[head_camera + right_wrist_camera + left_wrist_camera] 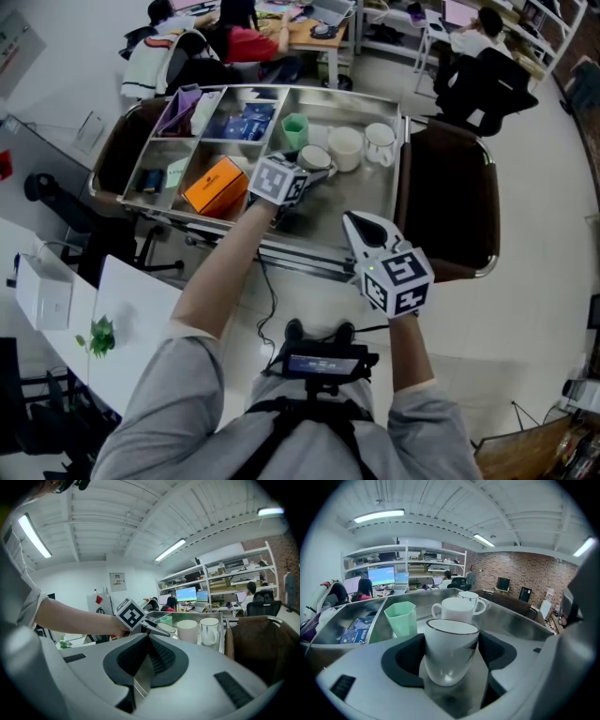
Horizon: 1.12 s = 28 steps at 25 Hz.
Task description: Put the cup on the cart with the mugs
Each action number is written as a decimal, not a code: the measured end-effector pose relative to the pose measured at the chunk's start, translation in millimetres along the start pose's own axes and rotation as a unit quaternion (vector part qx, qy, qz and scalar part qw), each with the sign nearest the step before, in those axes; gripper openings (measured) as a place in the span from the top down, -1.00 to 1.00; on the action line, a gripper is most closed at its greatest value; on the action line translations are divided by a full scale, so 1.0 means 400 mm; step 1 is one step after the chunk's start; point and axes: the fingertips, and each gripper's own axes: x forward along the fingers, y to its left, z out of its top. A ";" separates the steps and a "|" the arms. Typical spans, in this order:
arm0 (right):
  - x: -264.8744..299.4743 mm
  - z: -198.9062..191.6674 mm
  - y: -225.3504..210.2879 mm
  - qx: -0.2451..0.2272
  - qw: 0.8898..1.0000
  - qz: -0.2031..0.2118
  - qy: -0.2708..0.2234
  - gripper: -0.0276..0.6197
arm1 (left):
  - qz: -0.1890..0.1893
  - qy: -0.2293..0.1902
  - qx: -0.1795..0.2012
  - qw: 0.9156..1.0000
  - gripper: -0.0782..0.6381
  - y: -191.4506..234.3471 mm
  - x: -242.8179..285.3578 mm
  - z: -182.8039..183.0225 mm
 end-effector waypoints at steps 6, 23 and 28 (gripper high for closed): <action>0.004 0.005 0.019 -0.002 1.000 0.008 -0.002 0.92 | -0.009 0.022 -0.007 1.000 -0.25 -0.001 -0.024 -0.019; 0.007 0.015 0.061 -0.014 0.999 0.033 -0.002 0.92 | 0.020 -0.001 -0.015 1.000 -0.42 0.010 -0.118 0.001; -0.002 0.011 0.059 -0.017 0.999 0.039 0.001 0.92 | 0.034 -0.021 -0.021 0.999 -0.42 0.007 -0.163 0.014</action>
